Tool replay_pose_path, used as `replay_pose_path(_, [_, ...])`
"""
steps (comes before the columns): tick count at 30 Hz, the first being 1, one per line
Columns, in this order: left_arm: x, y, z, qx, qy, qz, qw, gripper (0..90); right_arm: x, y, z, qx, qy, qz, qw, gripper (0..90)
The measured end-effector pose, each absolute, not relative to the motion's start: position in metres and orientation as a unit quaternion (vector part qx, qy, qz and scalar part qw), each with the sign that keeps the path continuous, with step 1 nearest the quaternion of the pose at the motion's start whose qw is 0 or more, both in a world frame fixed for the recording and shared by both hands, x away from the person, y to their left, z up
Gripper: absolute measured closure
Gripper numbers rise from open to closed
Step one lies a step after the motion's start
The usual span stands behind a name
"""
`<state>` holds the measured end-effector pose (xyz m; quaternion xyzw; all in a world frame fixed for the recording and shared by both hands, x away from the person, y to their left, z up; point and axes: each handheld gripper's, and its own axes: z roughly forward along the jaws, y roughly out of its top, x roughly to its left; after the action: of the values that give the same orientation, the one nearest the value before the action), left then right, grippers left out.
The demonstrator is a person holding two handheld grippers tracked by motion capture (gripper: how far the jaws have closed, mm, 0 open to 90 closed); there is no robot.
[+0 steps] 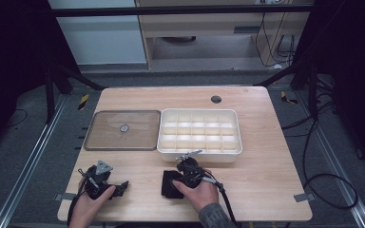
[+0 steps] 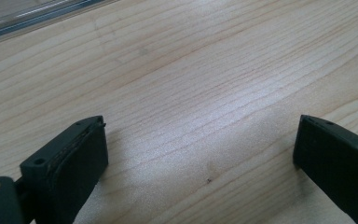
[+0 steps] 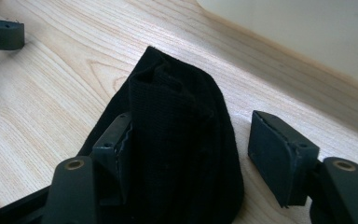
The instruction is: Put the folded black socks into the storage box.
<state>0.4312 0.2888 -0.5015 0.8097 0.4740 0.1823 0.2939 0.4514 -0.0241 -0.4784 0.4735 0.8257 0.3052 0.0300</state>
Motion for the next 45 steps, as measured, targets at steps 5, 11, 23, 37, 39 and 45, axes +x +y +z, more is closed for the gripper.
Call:
replay_pose_path(5, [0.431,0.288,-0.502,0.808,0.475,0.184,0.295,1.2,0.451,-0.022,-0.478,0.472,0.827,0.304,0.027,39.5])
replay_pose_path(11, [0.432,0.288,-0.503,0.808,0.475,0.184,0.296,0.8,0.451,-0.02,-0.478,0.468,0.829,0.305,0.018,47.9])
replay_pose_path(23, [0.432,0.288,-0.503,0.808,0.473,0.185,0.298,0.6,0.45,-0.024,-0.474,0.454,0.828,0.329,-0.005,64.7])
replay_pose_path(37, [0.431,0.29,-0.504,0.808,0.468,0.186,0.305,0.5,0.438,-0.06,-0.414,0.443,0.826,0.347,0.037,64.9])
replay_pose_path(39, [0.431,0.29,-0.504,0.808,0.468,0.187,0.306,0.5,0.437,-0.071,-0.405,0.441,0.825,0.349,0.046,64.9])
replay_pose_path(45, [0.43,0.29,-0.505,0.806,0.467,0.19,0.311,0.4,0.442,-0.101,-0.38,0.453,0.82,0.341,0.077,64.7])
